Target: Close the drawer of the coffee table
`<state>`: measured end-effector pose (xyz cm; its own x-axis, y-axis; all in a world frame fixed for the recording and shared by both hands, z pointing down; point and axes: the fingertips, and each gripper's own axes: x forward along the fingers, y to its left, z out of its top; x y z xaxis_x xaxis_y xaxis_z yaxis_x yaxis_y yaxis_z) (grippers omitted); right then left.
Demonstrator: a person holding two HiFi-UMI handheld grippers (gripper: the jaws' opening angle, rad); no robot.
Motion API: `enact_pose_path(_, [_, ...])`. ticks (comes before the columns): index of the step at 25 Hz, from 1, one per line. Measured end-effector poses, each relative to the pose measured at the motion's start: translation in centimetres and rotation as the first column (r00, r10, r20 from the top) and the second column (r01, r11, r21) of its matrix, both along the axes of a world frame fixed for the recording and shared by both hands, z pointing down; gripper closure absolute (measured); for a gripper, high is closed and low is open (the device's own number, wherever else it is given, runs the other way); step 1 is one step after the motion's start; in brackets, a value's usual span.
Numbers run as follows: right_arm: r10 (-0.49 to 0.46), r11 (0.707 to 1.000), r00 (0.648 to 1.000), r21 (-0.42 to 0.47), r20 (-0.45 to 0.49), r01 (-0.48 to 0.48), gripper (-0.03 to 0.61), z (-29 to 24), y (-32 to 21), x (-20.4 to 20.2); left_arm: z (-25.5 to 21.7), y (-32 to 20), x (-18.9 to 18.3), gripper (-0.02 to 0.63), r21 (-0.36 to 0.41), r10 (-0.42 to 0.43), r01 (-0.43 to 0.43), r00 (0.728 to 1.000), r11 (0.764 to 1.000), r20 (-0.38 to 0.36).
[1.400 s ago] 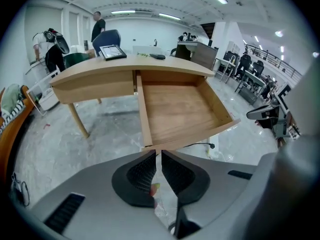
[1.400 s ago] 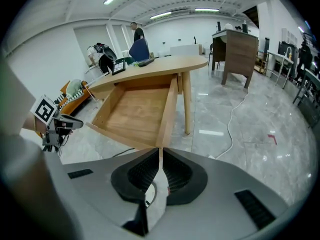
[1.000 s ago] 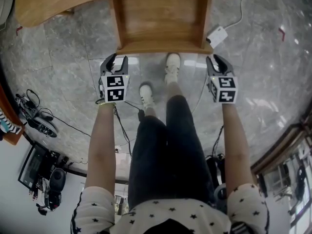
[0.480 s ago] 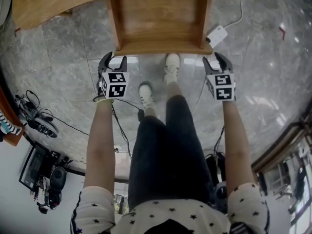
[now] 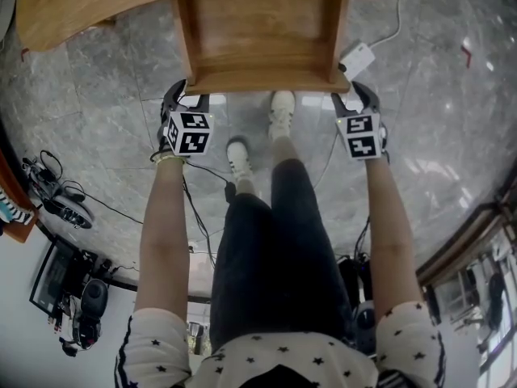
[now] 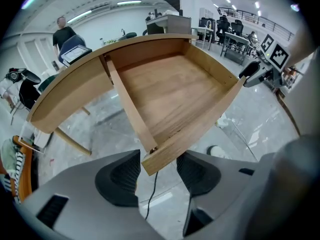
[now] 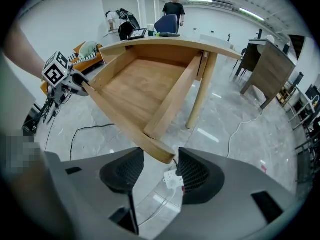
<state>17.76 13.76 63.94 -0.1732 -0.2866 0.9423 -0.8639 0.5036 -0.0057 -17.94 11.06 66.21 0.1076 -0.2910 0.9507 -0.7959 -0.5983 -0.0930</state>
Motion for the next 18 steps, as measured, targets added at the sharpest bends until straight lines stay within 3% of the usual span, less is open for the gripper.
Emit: enact_pose_path(18, [-0.076, 0.995, 0.996, -0.069, -0.055, 0.072, 0.374, 1.6, -0.3, -0.4, 0.4, -0.1, 0.3, 0.394, -0.029, -0.014, 0.015, 0.999, 0.999, 0.032])
